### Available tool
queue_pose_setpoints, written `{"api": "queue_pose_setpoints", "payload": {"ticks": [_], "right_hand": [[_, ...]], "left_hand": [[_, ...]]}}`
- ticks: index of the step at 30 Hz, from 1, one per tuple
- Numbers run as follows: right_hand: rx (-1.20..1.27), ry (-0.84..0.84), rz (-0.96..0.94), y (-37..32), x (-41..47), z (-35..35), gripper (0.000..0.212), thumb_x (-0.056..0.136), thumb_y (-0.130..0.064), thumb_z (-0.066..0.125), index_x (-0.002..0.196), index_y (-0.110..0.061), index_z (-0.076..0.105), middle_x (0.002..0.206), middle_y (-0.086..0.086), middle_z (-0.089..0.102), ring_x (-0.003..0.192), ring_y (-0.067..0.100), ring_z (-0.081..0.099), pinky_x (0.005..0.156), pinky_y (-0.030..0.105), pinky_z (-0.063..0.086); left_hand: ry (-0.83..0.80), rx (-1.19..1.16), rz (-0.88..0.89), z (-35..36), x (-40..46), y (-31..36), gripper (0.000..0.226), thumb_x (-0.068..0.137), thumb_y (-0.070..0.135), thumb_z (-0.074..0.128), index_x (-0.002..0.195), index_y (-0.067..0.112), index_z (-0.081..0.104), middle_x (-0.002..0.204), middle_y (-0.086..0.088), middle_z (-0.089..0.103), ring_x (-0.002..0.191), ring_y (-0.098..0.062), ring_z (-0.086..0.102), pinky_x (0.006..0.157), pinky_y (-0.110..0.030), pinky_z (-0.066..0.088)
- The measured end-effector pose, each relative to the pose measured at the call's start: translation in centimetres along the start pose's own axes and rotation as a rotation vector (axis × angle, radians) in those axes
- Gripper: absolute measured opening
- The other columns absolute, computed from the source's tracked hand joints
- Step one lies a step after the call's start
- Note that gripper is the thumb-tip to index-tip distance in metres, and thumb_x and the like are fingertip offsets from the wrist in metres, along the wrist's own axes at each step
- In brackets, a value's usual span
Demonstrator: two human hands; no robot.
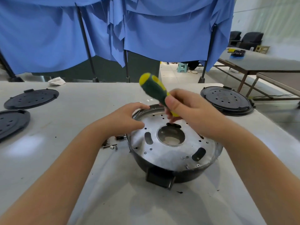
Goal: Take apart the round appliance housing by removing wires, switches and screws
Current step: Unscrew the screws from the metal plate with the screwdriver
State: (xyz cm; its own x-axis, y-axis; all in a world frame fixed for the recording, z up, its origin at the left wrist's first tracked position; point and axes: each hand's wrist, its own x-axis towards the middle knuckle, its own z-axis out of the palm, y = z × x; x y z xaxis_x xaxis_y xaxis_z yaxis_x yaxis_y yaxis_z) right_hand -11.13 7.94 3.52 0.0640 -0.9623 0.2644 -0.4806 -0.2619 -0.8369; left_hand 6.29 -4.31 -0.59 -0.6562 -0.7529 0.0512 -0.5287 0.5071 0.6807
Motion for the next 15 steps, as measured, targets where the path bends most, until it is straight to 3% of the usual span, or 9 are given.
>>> {"api": "queue_pose_setpoints", "payload": {"ticks": [2,6,10,15], "right_hand": [[0.173,0.015,-0.014,-0.1,0.4,-0.9,0.016,0.094,-0.023,0.052,0.100,-0.010,0.059,0.081,0.000,0.068,0.081,0.014,0.067,0.081,0.033,0.058],[0.423,0.012,-0.033,-0.1,0.3,-2.4,0.022,0.085,-0.020,0.062,0.105,-0.011,0.059,0.085,0.004,0.073,0.088,0.025,0.072,0.078,0.030,0.058],[0.506,0.013,-0.019,0.4,0.1,-3.4,0.027,0.081,-0.015,0.057,0.108,-0.009,0.059,0.088,0.006,0.074,0.087,0.031,0.072,0.078,0.034,0.058],[0.470,-0.057,-0.049,0.6,-0.2,-4.3,0.033,0.079,-0.010,0.062,0.112,-0.006,0.058,0.089,0.005,0.073,0.085,0.031,0.072,0.075,0.036,0.058]], "left_hand": [[-0.049,0.121,0.015,-0.6,-0.2,1.4,0.046,0.079,0.028,0.072,0.119,0.044,0.055,0.120,0.024,0.050,0.104,0.003,0.050,0.079,-0.010,0.037],[-0.277,0.263,-0.013,0.4,-1.5,3.8,0.046,0.073,0.053,0.073,0.115,0.049,0.054,0.112,0.028,0.050,0.107,0.005,0.051,0.080,-0.017,0.042],[-0.438,0.376,-0.044,2.1,-2.7,5.1,0.063,0.065,0.071,0.068,0.121,0.055,0.044,0.116,0.031,0.045,0.108,-0.002,0.049,0.079,-0.018,0.042],[-0.453,0.326,-0.030,3.0,-3.1,6.0,0.072,0.061,0.075,0.067,0.125,0.056,0.040,0.136,0.029,0.036,0.116,-0.002,0.043,0.090,-0.024,0.038]]}}
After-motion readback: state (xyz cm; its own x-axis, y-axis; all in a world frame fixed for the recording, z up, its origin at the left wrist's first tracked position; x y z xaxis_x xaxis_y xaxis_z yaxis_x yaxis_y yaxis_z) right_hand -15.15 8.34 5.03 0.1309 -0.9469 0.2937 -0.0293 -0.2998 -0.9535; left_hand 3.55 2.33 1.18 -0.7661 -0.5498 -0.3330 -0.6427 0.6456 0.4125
